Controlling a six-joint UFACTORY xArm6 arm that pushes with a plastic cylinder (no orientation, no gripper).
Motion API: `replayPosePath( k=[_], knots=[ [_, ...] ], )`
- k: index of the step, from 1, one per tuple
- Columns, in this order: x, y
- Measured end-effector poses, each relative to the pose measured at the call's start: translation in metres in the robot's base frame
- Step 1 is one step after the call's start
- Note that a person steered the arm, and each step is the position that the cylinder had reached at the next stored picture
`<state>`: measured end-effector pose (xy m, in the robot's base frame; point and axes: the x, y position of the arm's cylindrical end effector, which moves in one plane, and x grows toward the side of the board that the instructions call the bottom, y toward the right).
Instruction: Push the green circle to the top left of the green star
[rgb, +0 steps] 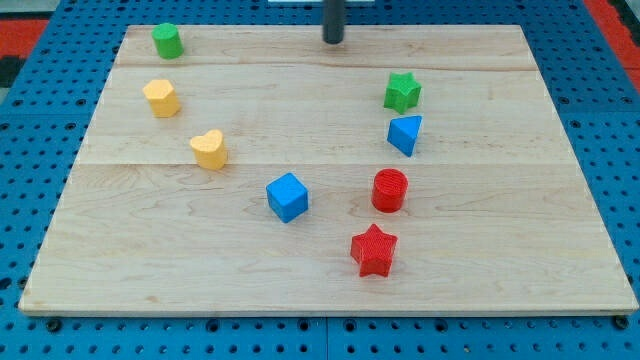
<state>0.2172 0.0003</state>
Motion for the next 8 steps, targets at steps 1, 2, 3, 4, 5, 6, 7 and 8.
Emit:
replayPosePath(
  k=[1, 2, 3, 4, 5, 6, 7, 8],
  knots=[
    [0.06, -0.088],
    [0.07, -0.204],
    [0.042, -0.225],
    [0.042, -0.235],
    [0.03, -0.235],
    [0.03, -0.235],
    [0.016, -0.259],
    [-0.011, -0.257]
  ],
)
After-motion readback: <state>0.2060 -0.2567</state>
